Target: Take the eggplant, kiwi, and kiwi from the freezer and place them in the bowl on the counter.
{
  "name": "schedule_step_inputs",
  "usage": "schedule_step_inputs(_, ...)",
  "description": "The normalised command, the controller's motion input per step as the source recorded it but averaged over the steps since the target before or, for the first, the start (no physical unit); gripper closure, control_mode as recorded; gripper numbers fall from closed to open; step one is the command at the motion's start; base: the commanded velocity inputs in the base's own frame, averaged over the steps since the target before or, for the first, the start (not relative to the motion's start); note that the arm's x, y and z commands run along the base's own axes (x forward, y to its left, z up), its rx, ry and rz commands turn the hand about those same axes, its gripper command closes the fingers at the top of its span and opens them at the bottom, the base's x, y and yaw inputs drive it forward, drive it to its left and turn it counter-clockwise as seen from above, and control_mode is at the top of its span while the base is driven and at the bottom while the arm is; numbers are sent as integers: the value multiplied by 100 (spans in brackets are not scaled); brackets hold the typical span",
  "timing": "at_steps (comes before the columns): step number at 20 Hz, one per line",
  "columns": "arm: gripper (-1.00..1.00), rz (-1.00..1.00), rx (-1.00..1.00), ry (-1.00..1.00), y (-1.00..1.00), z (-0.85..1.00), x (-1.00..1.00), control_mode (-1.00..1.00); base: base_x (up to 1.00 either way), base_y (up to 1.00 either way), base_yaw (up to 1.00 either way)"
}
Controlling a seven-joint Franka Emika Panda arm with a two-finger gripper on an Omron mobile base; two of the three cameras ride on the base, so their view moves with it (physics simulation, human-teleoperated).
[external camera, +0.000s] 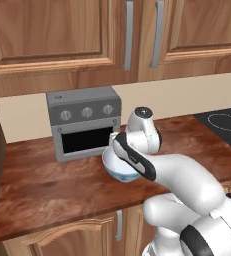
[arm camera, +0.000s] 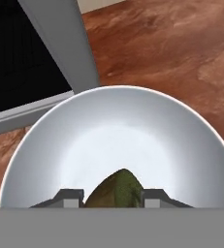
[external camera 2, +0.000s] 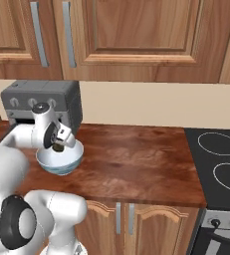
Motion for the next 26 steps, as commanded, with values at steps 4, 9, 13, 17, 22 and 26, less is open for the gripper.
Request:
schedule_step_inputs(4,100,0,-2,0,0,-49,23,-100,0,0,0)
schedule_step_inputs(9,-100,0,-1,0,0,-34,27,-100,0,0,0)
schedule_step_inputs(13,-100,0,0,0,0,-2,3,-100,0,0,0)
schedule_step_inputs(17,-100,0,0,-3,0,21,-16,-100,0,0,0)
schedule_step_inputs(22,-100,-2,0,-17,0,79,-61,-100,0,0,0)
schedule_step_inputs(26,-100,0,0,-30,0,93,-98,-100,0,0,0)
